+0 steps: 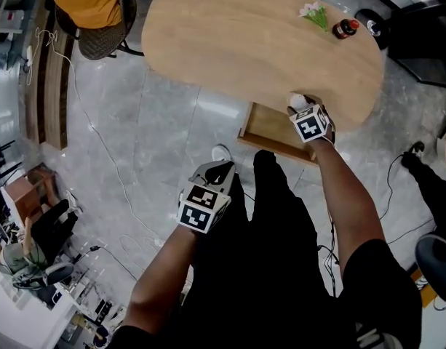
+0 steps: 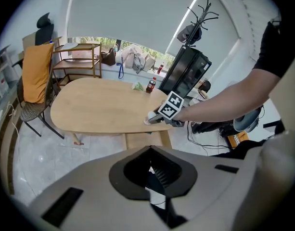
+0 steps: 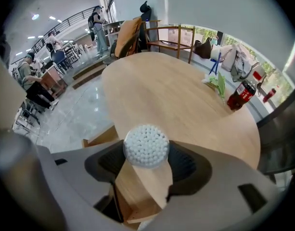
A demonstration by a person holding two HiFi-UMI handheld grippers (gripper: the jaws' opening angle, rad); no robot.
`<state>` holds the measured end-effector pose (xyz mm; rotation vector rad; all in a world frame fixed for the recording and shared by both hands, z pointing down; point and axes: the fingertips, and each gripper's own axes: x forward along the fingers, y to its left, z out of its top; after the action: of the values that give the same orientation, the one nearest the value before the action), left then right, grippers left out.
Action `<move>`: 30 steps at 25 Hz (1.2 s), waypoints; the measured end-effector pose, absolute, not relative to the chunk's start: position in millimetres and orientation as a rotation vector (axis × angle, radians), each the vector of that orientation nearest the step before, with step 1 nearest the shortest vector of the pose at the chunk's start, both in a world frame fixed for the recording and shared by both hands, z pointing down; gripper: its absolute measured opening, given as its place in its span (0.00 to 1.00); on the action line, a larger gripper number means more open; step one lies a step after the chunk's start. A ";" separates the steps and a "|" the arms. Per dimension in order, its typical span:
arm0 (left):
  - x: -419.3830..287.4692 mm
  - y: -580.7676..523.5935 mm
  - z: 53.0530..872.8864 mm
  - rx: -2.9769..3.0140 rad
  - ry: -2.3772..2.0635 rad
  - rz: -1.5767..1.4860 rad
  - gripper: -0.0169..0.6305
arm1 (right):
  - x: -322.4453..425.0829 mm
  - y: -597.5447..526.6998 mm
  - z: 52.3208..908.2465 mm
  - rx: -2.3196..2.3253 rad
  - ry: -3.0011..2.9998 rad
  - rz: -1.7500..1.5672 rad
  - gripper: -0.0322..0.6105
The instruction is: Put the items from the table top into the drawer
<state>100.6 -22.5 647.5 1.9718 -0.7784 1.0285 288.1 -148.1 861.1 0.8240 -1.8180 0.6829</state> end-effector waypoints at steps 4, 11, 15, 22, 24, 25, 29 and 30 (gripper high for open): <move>84.8 -22.6 651.3 1.946 -0.799 0.986 0.03 | 250.8 -101.9 848.7 0.706 -1.891 0.594 0.47; 72.9 -18.3 659.8 1.919 -0.786 0.944 0.03 | 182.1 -37.4 911.1 0.413 -1.910 0.482 0.47; 61.7 -12.9 661.7 1.901 -0.806 0.909 0.03 | 158.2 -30.8 961.2 0.313 -1.853 0.427 0.47; 32.0 13.6 673.1 1.848 -0.854 0.884 0.03 | 141.3 -22.7 1006.9 0.235 -1.793 0.354 0.47; 23.5 16.8 673.6 1.836 -0.864 0.873 0.03 | 139.9 -20.8 1011.1 0.232 -1.786 0.363 0.47; 17.5 16.4 672.3 1.835 -0.870 0.866 0.03 | 137.0 -20.6 1011.0 0.232 -1.784 0.372 0.47; -0.3 16.6 658.4 1.862 -0.884 0.845 0.03 | 129.6 -17.8 994.1 0.248 -1.755 0.379 0.47; -2.1 18.5 652.5 1.869 -0.881 0.845 0.03 | 128.7 -13.0 985.9 0.253 -1.748 0.389 0.47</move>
<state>-2.1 18.5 652.5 1.8686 -0.8805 0.8446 128.7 -13.0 985.9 0.2525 -1.7481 0.3885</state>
